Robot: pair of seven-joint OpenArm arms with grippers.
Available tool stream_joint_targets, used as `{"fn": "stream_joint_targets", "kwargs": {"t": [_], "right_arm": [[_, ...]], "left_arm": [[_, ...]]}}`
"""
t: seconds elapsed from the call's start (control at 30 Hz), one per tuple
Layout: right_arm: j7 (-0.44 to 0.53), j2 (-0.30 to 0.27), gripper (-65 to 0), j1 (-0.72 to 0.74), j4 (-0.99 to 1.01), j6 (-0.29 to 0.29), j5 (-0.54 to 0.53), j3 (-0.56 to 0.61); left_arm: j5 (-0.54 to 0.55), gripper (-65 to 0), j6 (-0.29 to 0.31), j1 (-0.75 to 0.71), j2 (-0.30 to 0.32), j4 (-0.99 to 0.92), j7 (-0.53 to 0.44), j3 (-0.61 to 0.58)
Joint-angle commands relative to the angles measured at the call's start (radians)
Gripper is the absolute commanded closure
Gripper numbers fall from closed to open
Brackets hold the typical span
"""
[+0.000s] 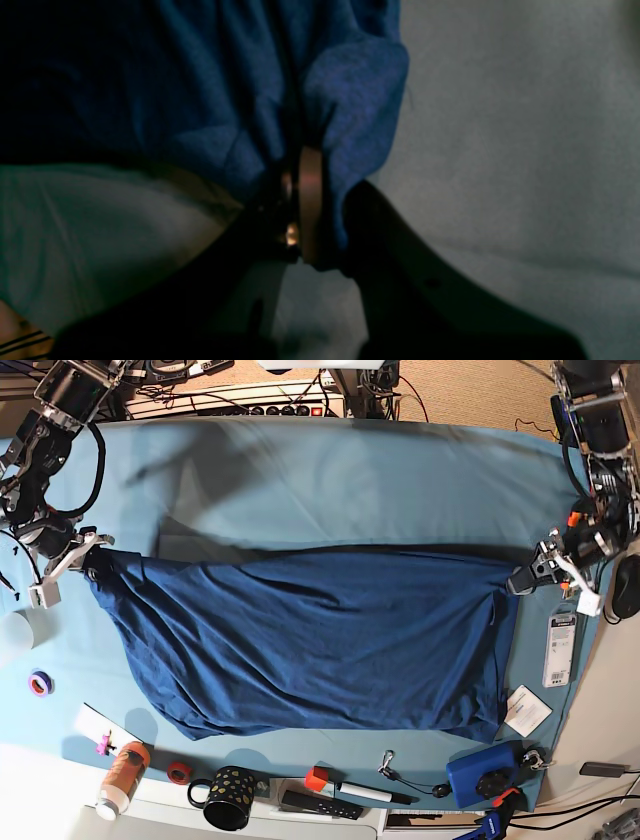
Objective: Layout the t-shirt on the table in an organized manner, then fold the t-shirt properly
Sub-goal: 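Lower the stretched shirt flat onto the table with both grippers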
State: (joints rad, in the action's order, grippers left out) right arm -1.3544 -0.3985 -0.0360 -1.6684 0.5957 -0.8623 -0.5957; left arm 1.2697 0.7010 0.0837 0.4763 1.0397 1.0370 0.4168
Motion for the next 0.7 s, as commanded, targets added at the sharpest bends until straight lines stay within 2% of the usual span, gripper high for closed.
{"fn": "stream_joint_targets", "kwargs": {"t": [0.0, 0.4, 0.67], "right_arm": [[0.014, -0.023, 0.0, 0.013, -0.016, -0.002, -0.009, -0.008], [0.008, -0.023, 0.0, 0.013, -0.016, -0.002, 0.001, -0.008], [0.009, -0.023, 0.0, 0.014, -0.016, -0.002, 0.015, -0.008]], "left_arm": [[0.02, 0.0, -0.003, -0.008, 0.005, 0.01, 0.003, 0.005], [0.06, 0.0, -0.003, -0.067, -0.096, 0.01, 0.003, 0.005], [0.071, 0.0, -0.003, -0.066, -0.108, 0.011, 0.003, 0.005]]}}
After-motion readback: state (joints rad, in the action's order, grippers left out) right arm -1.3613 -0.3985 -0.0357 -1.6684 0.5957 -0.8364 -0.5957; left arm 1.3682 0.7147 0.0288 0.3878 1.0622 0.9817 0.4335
